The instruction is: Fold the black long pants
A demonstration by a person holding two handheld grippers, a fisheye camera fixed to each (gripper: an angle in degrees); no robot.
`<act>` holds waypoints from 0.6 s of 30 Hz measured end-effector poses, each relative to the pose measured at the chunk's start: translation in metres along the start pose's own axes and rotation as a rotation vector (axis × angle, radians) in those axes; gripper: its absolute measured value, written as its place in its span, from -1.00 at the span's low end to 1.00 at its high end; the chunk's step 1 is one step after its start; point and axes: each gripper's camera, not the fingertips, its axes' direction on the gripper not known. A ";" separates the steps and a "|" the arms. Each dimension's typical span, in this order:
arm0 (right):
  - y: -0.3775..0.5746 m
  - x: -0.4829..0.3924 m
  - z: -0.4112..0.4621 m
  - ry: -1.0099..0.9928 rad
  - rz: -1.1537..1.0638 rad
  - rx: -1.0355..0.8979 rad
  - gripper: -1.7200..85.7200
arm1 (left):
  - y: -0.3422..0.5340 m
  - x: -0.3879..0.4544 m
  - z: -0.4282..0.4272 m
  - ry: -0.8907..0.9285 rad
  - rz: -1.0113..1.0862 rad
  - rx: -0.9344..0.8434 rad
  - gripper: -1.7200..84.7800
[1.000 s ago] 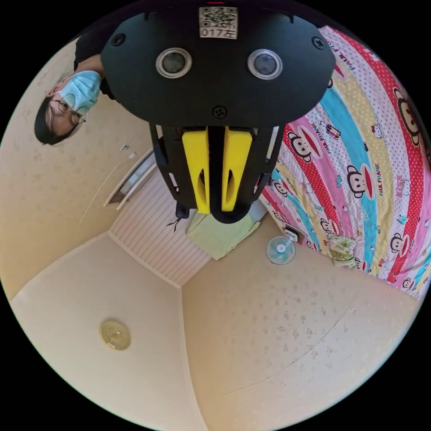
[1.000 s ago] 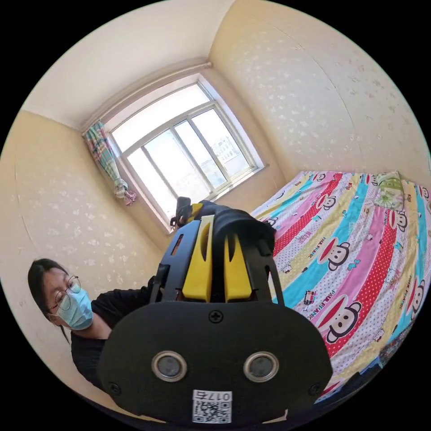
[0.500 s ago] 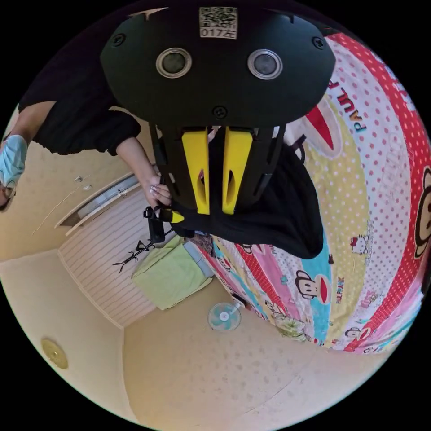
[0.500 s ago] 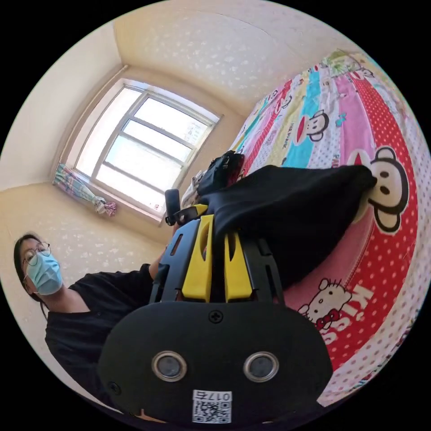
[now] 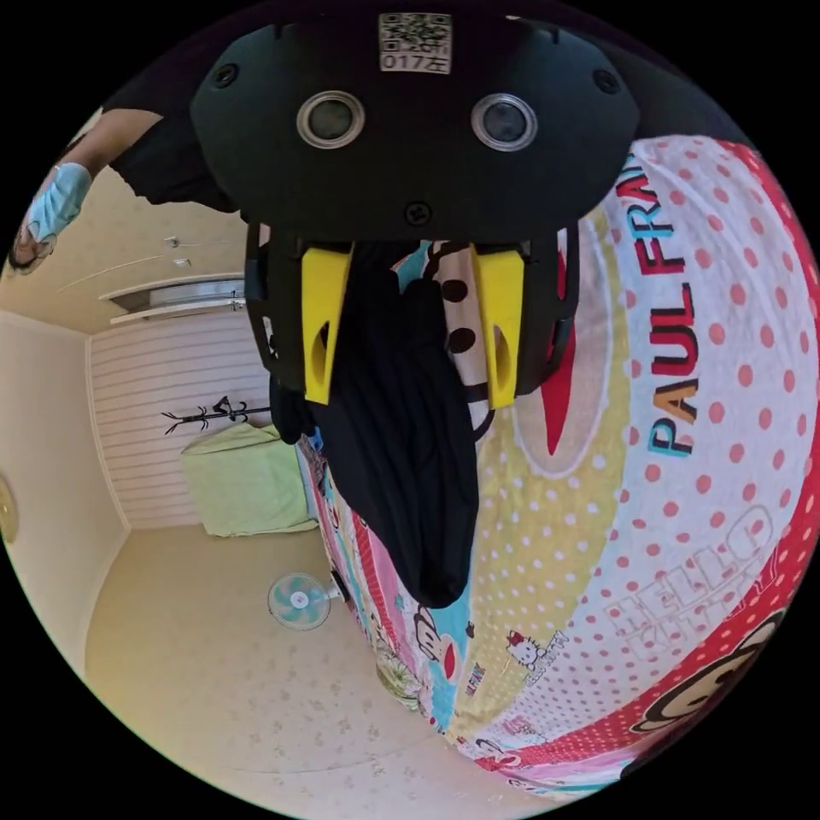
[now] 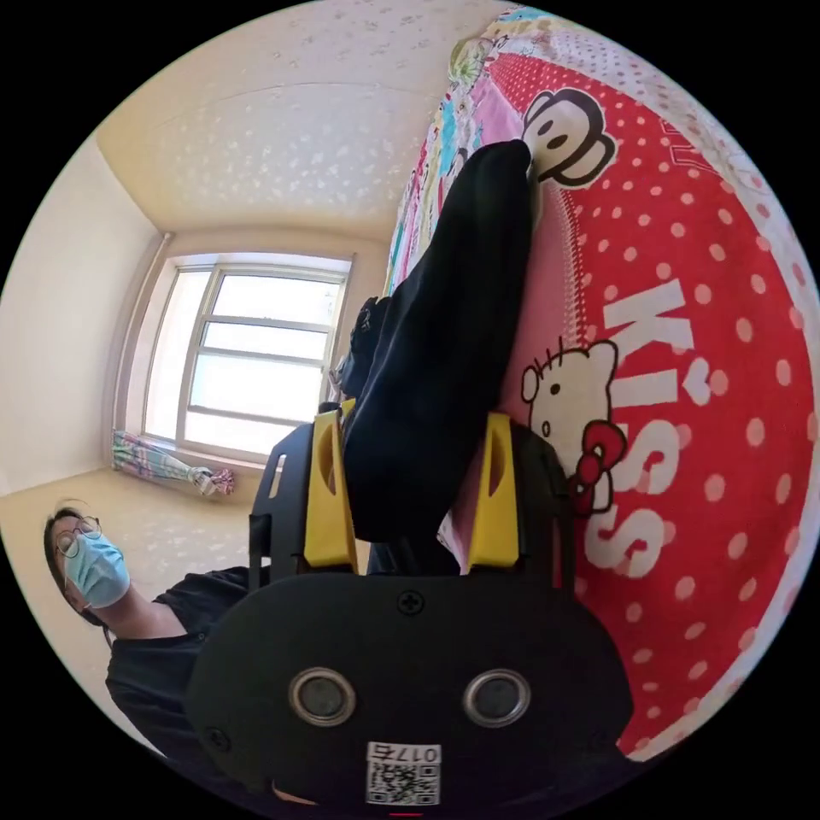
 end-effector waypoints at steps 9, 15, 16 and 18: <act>-0.004 -0.026 0.048 0.105 -0.038 -0.135 -0.67 | 0.038 -0.008 -0.021 0.198 -0.080 0.056 -0.67; 0.041 -0.083 0.024 -0.032 -0.155 -0.193 -0.72 | 0.095 0.053 -0.049 0.351 -0.007 -0.006 -0.71; 0.044 -0.098 0.014 -0.057 -0.184 -0.184 -0.72 | 0.095 0.073 -0.051 0.368 0.024 -0.015 -0.71; 0.038 -0.120 -0.003 -0.072 -0.211 -0.160 -0.72 | 0.083 0.107 -0.054 0.366 0.077 -0.024 -0.71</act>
